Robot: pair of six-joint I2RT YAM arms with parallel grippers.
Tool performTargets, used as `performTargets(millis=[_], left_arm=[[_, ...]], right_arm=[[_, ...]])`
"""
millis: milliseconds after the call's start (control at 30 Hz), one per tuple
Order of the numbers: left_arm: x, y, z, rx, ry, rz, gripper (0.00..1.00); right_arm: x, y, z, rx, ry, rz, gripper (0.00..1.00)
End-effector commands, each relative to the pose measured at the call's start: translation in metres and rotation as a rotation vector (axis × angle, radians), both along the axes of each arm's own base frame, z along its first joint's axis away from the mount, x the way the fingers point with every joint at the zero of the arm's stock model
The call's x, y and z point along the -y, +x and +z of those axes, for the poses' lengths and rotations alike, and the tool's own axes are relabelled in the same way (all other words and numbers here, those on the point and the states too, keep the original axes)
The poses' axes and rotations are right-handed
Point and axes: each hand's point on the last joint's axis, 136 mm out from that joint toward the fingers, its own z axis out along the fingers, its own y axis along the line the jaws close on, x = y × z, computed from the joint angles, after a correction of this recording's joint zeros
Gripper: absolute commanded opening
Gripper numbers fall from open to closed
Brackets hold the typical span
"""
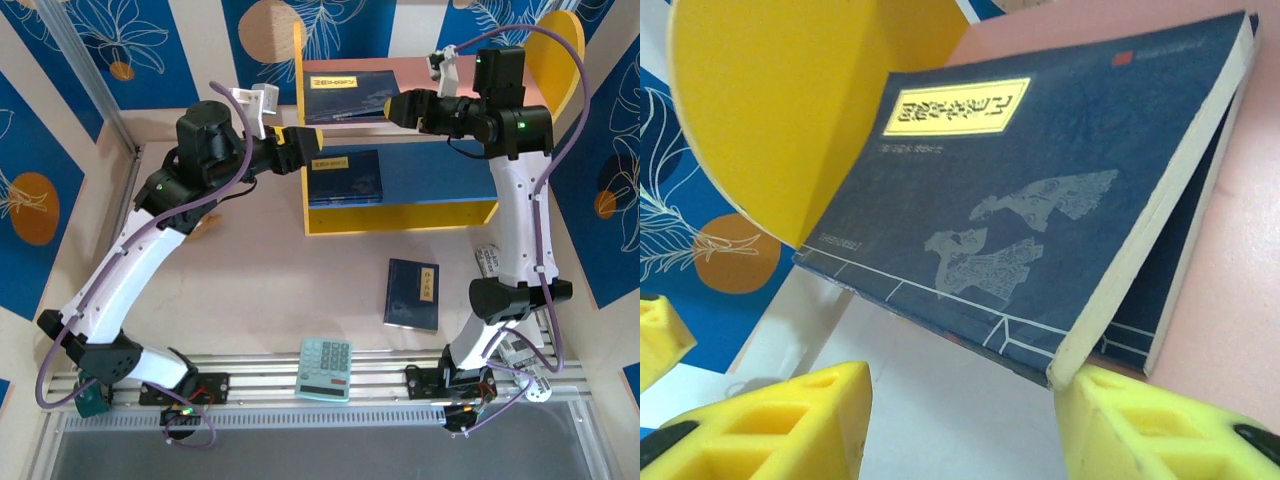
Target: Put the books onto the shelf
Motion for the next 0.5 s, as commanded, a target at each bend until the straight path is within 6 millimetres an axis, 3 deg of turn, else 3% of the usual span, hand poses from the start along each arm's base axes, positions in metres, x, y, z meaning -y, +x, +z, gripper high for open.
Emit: performTargets(millis=[0,200,467], left_arm=[[-0.005,-0.007,0.01,0.021,-0.022,0.004,0.64],[-0.004,-0.006,0.008,0.016,-0.02,0.004,0.64],[0.011,0.003,-0.002,-0.012,-0.019,-0.03,0.64]], right_arm=[[-0.006,-0.004,0.003,-0.014,0.016,0.035,0.52],[-0.007,0.006,-0.006,-0.037,0.006,0.036,0.52],[-0.007,0.006,-0.011,-0.05,-0.004,0.045,0.52]])
